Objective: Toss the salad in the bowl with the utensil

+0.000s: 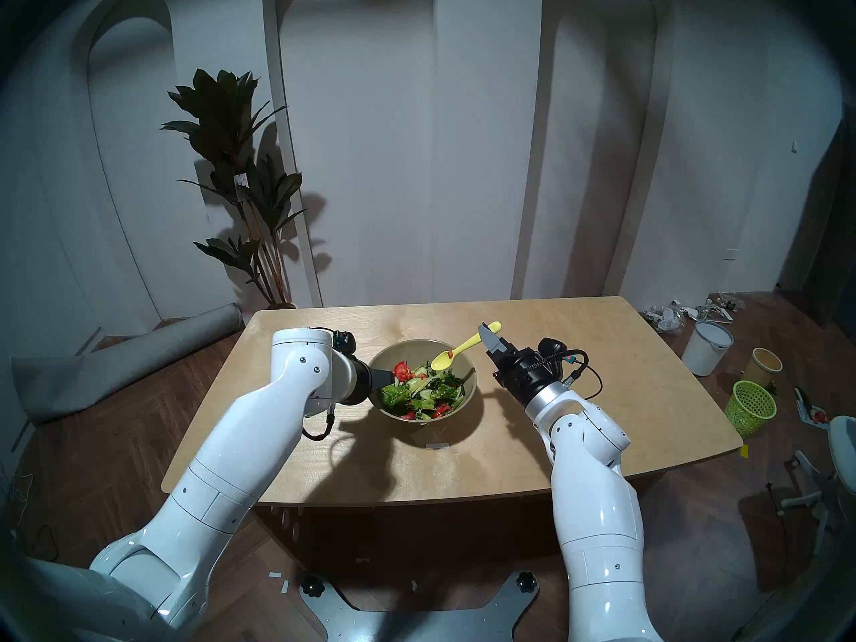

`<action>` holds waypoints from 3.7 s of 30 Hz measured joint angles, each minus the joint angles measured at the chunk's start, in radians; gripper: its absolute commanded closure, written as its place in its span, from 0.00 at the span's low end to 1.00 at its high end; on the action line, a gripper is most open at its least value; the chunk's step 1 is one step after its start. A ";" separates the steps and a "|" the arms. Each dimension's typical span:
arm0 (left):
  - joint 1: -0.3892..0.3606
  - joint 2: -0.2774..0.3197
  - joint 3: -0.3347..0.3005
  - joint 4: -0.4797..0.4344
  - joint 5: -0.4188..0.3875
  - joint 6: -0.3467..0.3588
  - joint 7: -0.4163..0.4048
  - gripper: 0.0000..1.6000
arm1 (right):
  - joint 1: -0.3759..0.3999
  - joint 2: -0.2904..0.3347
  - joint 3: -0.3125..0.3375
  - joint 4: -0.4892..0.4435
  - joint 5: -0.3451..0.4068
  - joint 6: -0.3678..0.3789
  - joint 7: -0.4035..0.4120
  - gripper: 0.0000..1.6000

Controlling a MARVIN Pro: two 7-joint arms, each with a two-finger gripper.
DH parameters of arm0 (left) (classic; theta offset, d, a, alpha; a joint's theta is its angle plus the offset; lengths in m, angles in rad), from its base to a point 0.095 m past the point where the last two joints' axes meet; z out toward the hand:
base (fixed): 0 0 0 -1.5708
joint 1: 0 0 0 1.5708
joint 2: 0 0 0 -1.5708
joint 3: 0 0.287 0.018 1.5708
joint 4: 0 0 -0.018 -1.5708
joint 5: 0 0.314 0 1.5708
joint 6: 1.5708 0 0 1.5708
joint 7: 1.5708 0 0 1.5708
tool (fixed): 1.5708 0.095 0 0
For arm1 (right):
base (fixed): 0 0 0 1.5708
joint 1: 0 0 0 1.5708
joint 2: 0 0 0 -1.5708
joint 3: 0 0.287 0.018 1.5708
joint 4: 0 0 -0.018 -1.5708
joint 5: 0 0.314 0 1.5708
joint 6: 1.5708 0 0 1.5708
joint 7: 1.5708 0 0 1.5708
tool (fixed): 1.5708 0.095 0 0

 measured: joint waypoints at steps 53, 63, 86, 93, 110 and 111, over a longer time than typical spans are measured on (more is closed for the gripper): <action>0.016 0.015 -0.055 -0.074 -0.049 0.000 -0.001 0.00 | 0.003 0.008 0.034 -0.029 0.001 0.009 -0.118 1.00; 0.067 0.055 -0.088 -0.142 -0.028 -0.066 -0.039 0.00 | 0.030 0.023 0.011 0.068 -0.023 -0.030 -0.095 1.00; 0.114 0.097 -0.126 -0.164 -0.005 -0.133 -0.117 0.00 | 0.084 0.016 -0.040 0.187 -0.090 -0.108 -0.089 1.00; 0.120 0.100 -0.133 -0.167 -0.007 -0.136 -0.120 0.00 | 0.088 0.015 -0.043 0.188 -0.103 -0.120 -0.086 1.00; 0.122 0.095 -0.134 -0.167 -0.008 -0.137 -0.120 0.00 | 0.088 0.014 -0.056 0.209 -0.122 -0.124 -0.087 0.67; 0.122 0.094 -0.134 -0.167 -0.008 -0.137 -0.120 0.00 | 0.089 0.014 -0.057 0.210 -0.123 -0.124 -0.087 0.64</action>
